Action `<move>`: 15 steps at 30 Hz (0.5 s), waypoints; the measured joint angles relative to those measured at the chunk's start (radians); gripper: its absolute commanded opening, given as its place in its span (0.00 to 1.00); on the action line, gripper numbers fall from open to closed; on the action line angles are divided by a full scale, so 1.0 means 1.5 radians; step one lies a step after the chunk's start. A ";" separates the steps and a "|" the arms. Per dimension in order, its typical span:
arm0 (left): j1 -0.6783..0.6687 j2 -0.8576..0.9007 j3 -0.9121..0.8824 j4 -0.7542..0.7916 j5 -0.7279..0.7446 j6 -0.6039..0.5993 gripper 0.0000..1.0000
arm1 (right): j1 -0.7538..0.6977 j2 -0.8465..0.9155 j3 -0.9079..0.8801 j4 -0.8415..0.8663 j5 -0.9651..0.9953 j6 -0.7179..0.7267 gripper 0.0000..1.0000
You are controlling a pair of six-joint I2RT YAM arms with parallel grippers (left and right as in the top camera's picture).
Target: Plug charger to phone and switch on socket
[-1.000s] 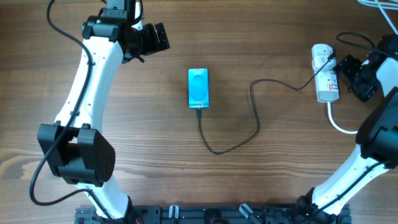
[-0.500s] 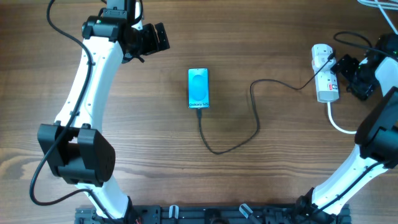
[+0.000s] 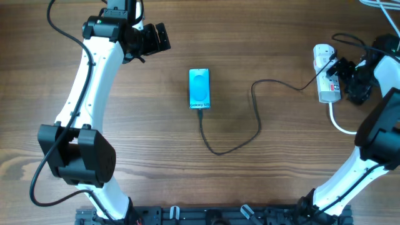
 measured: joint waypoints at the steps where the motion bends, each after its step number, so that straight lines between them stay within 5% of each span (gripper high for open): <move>1: 0.000 0.000 0.000 0.000 0.000 0.000 1.00 | 0.000 -0.014 -0.001 -0.018 0.009 0.006 1.00; 10: 0.000 0.000 0.000 -0.001 0.000 0.000 1.00 | 0.001 -0.244 -0.015 -0.152 0.039 0.020 1.00; 15: 0.000 0.000 0.000 -0.001 -0.002 0.000 1.00 | 0.023 -0.417 -0.137 -0.131 0.043 0.019 1.00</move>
